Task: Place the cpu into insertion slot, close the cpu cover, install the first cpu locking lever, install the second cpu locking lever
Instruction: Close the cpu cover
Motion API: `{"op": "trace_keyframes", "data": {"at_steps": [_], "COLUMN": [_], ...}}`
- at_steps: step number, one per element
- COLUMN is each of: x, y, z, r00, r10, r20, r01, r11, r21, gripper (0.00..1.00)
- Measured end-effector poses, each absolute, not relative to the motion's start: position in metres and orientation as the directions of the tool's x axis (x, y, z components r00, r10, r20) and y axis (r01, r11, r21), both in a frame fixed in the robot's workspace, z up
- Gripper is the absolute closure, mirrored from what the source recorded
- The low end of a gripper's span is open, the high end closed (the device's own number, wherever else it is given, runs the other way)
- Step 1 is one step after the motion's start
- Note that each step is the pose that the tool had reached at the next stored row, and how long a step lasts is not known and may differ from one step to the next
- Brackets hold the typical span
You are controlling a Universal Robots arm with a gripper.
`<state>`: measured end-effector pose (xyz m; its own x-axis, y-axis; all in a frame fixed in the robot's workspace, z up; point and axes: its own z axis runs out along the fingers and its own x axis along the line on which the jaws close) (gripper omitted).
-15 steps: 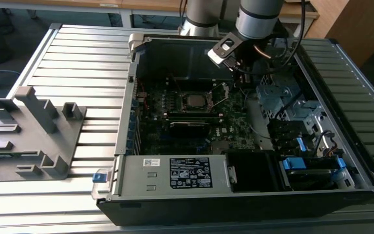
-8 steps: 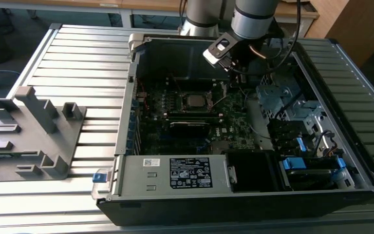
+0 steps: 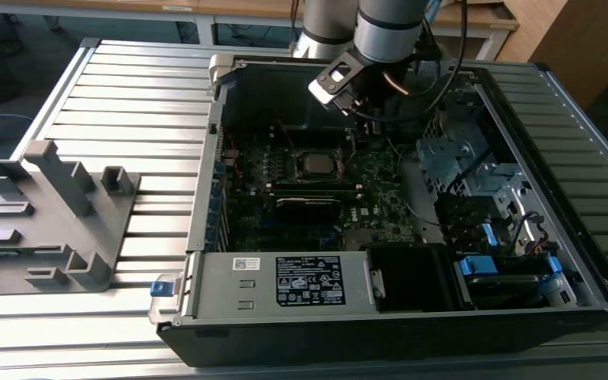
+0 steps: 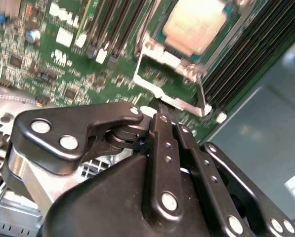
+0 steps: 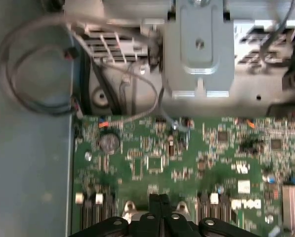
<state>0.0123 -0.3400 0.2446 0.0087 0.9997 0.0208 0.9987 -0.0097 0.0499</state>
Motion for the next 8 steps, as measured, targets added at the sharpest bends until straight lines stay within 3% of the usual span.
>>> {"op": "trace_keyframes", "data": {"at_steps": [8], "x": [-0.022], "y": [-0.34], "z": [0.244], "r00": [0.008], "r10": [1.0], "r20": [0.021], "r01": [0.998], "r11": [-0.01], "r21": [0.064], "gripper": [0.89]}}
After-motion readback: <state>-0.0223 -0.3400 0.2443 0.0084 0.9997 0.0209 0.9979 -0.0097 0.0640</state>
